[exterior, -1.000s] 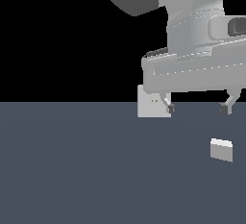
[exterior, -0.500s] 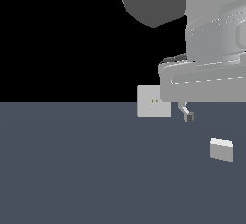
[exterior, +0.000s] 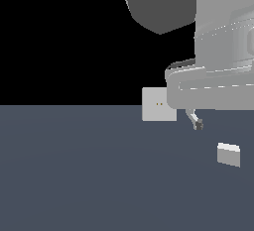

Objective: Plug the charger into the wall socket.

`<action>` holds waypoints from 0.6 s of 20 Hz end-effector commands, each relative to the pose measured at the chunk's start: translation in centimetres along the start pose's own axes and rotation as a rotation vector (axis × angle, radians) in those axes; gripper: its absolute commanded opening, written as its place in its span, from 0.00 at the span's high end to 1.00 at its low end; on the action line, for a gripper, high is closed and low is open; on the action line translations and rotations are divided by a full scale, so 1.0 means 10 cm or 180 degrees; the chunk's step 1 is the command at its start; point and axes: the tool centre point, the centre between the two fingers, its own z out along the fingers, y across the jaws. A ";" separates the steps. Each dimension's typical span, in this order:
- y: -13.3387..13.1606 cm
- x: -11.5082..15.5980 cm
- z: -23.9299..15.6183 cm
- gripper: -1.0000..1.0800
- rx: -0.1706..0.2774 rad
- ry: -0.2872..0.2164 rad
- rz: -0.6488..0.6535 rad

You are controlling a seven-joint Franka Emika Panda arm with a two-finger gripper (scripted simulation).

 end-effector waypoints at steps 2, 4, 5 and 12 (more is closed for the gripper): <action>0.01 -0.04 0.10 0.04 0.0000 -0.0003 0.0004; 0.01 -0.06 0.18 0.04 0.0001 -0.0003 0.0007; 0.00 -0.08 0.24 0.04 0.0001 -0.0003 0.0007; 0.01 -0.14 0.44 0.04 0.0002 -0.0002 0.0011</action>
